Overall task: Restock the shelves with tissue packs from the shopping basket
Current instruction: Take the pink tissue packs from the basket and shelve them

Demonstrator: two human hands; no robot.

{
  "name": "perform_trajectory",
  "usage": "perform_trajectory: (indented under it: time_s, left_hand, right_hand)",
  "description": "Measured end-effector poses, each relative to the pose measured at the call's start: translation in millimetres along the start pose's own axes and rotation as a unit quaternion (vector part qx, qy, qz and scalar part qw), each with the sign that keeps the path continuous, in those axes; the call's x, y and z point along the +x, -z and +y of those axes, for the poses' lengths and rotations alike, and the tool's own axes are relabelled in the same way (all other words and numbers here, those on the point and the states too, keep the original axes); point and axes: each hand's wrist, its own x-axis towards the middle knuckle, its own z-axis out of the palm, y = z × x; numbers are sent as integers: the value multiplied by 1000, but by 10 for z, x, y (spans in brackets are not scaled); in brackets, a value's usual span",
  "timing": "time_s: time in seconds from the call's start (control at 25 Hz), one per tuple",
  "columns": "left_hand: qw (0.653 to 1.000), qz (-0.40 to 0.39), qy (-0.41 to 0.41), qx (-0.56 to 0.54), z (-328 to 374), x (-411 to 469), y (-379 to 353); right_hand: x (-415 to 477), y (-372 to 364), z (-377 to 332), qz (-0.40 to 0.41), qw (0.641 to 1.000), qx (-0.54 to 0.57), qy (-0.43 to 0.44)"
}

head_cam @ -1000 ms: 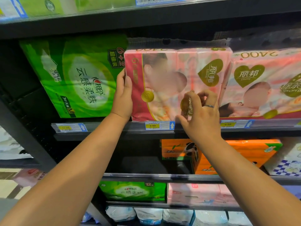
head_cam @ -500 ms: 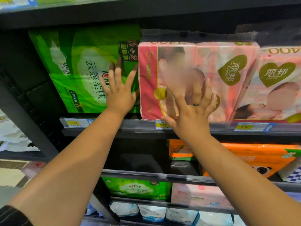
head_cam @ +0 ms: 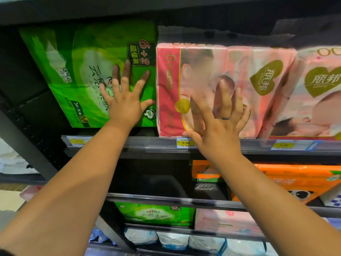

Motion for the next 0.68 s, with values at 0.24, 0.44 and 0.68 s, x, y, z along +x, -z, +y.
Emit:
perform_trajectory:
  time_s: [0.24, 0.44, 0.68]
  left_hand:
    - [981, 87, 2, -173, 107, -169, 219]
    - [834, -94, 90, -536, 584, -439, 331]
    - [801, -74, 124, -581, 670, -423, 279]
  right_hand:
    - [-10, 14, -2, -10, 1000, -3, -5]
    - [-42, 106, 31, 17, 998, 62, -20]
    - [-193, 401, 437, 82, 981, 128, -123]
